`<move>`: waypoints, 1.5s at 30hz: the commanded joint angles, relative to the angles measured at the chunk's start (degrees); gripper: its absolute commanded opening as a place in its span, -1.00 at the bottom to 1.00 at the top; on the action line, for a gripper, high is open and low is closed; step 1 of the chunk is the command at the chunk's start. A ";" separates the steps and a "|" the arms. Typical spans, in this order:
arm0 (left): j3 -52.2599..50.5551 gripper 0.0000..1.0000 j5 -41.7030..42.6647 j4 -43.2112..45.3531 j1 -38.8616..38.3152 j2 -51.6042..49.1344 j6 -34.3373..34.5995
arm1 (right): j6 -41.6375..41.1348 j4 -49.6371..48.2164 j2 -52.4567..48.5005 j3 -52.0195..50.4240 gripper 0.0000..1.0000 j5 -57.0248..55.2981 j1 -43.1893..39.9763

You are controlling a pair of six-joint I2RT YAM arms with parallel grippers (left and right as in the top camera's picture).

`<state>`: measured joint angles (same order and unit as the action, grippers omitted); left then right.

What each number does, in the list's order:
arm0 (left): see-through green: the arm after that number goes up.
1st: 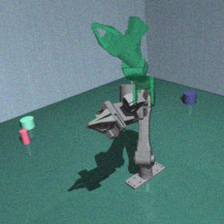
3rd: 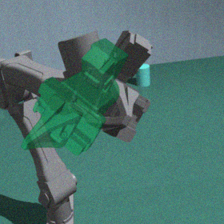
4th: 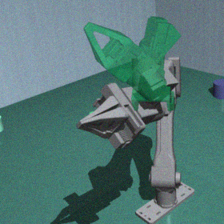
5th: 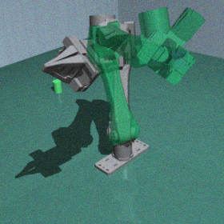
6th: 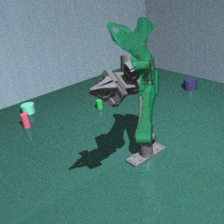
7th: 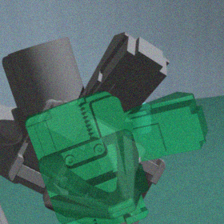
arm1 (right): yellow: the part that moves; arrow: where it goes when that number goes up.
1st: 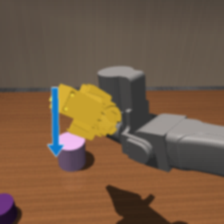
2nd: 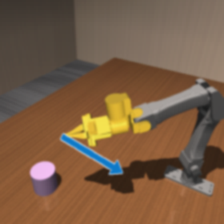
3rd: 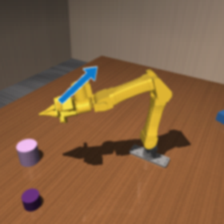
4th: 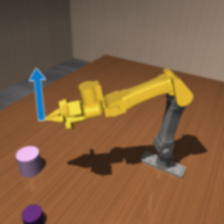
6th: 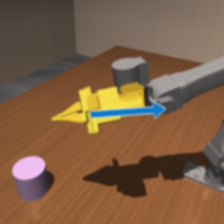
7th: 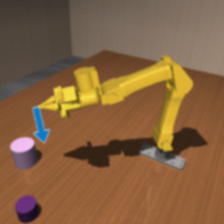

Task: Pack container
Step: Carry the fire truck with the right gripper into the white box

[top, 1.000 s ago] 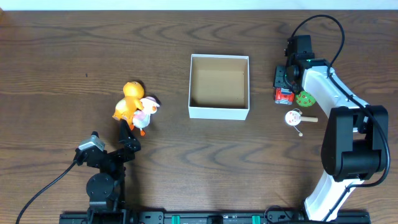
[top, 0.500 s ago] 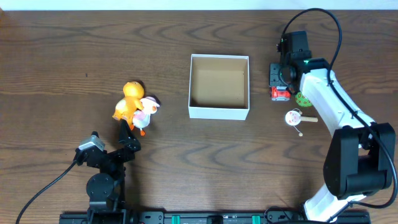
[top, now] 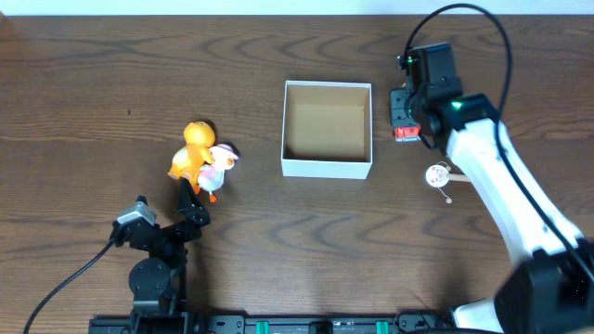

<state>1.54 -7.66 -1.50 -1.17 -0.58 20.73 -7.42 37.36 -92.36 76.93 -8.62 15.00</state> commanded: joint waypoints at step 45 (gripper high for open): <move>-1.31 0.96 -0.48 -1.90 0.07 0.24 -0.76 | -19.89 3.41 -8.59 1.99 -0.32 -5.35 17.53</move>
<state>1.54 -7.66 -1.50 -1.17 -0.58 20.73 -27.83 40.32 -100.99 77.95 -12.25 31.97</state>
